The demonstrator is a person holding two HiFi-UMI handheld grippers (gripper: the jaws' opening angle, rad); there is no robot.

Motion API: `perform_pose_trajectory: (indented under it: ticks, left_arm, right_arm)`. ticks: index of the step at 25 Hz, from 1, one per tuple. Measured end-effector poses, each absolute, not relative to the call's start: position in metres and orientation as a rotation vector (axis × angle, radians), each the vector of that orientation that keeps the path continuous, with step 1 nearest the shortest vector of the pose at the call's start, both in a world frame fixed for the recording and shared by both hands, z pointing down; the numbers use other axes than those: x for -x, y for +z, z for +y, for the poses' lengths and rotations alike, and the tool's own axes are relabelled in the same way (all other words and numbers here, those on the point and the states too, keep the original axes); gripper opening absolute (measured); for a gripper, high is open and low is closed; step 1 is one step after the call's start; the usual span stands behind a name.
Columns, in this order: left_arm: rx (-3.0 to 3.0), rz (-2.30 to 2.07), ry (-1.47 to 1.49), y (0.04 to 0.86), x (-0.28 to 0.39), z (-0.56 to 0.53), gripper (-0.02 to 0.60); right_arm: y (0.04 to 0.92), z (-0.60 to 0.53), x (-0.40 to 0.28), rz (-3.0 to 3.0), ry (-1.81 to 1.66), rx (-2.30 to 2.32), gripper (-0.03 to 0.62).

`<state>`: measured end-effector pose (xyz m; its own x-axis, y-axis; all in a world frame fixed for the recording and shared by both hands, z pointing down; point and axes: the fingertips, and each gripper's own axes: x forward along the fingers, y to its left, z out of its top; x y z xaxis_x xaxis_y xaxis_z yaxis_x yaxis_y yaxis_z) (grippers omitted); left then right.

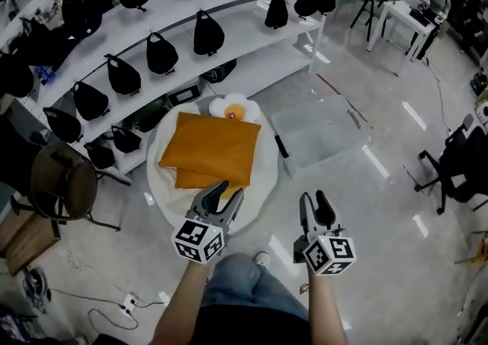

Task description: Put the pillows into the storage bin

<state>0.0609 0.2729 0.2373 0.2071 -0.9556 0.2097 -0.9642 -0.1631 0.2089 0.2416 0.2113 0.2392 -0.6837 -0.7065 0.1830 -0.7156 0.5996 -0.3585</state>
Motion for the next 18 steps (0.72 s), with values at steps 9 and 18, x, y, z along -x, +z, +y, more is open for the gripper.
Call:
perform_pose_trajectory:
  ticks: [9, 18]
  left_arm:
    - [-2.058, -1.928, -0.006, 0.244, -0.021, 0.250, 0.161]
    - [-1.917, -2.020, -0.049, 0.263, 0.047, 0.233, 0.161]
  right_arm:
    - [0.245, 0.166, -0.195, -2.818, 0.625, -1.064, 0.152]
    - [0.258, 0.125, -0.108, -2.830, 0.607, -0.876, 0.152]
